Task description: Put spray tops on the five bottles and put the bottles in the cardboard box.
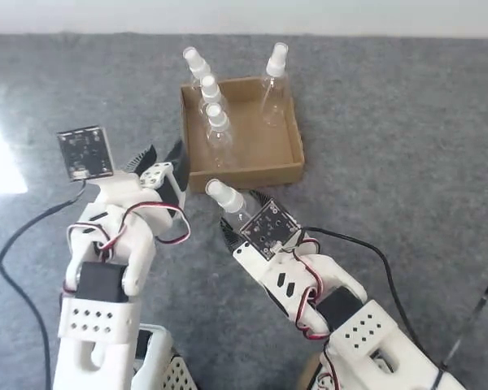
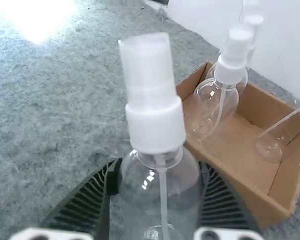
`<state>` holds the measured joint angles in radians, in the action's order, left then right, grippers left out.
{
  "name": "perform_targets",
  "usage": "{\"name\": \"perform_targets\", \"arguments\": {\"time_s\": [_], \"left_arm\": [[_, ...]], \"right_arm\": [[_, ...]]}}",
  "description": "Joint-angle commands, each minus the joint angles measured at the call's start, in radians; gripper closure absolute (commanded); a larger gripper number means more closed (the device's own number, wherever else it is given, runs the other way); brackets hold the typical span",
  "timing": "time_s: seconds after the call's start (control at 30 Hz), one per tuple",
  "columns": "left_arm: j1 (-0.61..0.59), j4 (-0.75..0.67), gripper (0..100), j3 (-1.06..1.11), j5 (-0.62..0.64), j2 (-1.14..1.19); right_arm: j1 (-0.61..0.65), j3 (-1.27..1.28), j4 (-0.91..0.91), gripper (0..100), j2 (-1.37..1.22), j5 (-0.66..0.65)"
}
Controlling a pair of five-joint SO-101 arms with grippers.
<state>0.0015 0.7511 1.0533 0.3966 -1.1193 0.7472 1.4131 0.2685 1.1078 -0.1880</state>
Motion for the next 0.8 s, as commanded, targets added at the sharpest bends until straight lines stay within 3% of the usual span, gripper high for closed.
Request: {"name": "perform_targets", "arguments": {"time_s": [0.0,0.4,0.77], "left_arm": [[0.003,0.002,84,0.010,-0.015,-0.025],[0.193,0.008,85,0.056,-0.100,-0.025],[0.141,0.008,85,0.051,-0.097,-0.025]], "right_arm": [[-0.013,0.002,-0.013,89.1,0.031,-0.018],[-0.012,0.005,-0.013,89.1,0.030,-0.018],[-0.012,0.005,-0.013,89.1,0.030,-0.018]]}}
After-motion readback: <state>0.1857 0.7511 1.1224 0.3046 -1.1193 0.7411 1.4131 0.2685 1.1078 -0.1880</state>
